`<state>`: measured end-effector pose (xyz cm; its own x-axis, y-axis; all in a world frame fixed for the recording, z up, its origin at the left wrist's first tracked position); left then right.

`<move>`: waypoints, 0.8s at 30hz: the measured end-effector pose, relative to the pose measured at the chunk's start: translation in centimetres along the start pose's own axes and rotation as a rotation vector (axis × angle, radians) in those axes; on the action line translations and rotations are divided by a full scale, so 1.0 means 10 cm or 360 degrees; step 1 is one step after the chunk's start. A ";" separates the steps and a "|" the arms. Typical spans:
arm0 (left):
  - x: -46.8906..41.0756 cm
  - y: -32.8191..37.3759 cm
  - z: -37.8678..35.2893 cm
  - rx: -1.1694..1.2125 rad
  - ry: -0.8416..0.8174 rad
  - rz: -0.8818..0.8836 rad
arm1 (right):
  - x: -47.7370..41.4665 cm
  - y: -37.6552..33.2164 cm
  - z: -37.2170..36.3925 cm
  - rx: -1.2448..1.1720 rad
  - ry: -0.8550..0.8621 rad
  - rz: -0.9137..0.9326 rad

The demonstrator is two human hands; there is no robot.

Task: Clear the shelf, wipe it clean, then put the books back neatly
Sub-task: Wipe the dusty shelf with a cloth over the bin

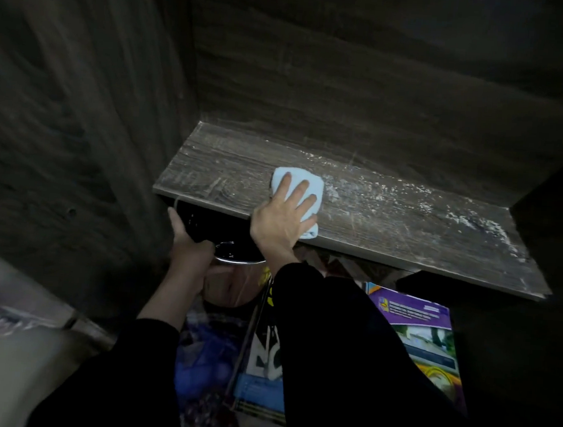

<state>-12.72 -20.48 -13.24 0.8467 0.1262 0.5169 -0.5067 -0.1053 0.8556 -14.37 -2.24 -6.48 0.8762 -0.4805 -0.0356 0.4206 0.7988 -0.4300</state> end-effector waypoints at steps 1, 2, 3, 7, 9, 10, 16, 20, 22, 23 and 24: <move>0.01 0.01 0.00 -0.0015 -0.0001 -0.0002 | 0.02 -0.08 -0.04 -0.0003 -0.0017 0.0055; 0.01 0.02 0.01 -0.0023 -0.0002 0.0005 | 0.04 -0.16 -0.07 -0.0008 -0.0039 0.0109; 0.02 0.02 0.00 -0.0019 -0.0008 0.0013 | 0.06 -0.22 -0.11 -0.0016 -0.0063 0.0166; 0.04 0.04 -0.01 0.0000 0.0001 0.0010 | 0.18 -0.37 -0.20 -0.0071 -0.0136 0.0430; 0.05 0.05 0.00 0.0015 0.0015 0.0018 | 0.26 -0.40 -0.23 -0.0097 -0.0167 0.0576; 0.05 0.05 0.00 0.0022 0.0015 0.0021 | 0.30 -0.40 -0.24 -0.0089 -0.0184 0.0643; 0.10 0.06 -0.03 0.0047 -0.0014 0.0040 | 0.47 -0.43 -0.22 -0.0002 -0.0272 0.1016; 0.10 0.07 -0.02 0.0042 -0.0003 0.0019 | 0.52 -0.49 -0.13 -0.0219 -0.0322 0.1152; 0.09 0.07 -0.01 0.0022 0.0006 0.0021 | 0.49 -0.51 -0.03 -0.0428 -0.0338 0.1167; 0.09 0.07 -0.01 0.0028 0.0004 0.0028 | 0.45 -0.50 0.03 -0.0550 -0.0351 0.1143; 0.10 0.07 -0.01 0.0036 -0.0003 0.0039 | 0.40 -0.49 0.10 -0.0682 -0.0373 0.1083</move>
<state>-12.24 -20.29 -12.15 0.8345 0.1212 0.5375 -0.5234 -0.1304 0.8420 -12.70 -7.67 -3.63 0.9526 0.1823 -0.2435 -0.3022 0.6577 -0.6900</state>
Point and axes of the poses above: each hand's wrist, its own x-axis away from the middle knuckle, its own z-axis out of the back of the hand, y = z × x, the point moved 10 cm from there along -x, towards the middle knuckle, and after that the axes turned 4 degrees about z, right-handed, at the moved point
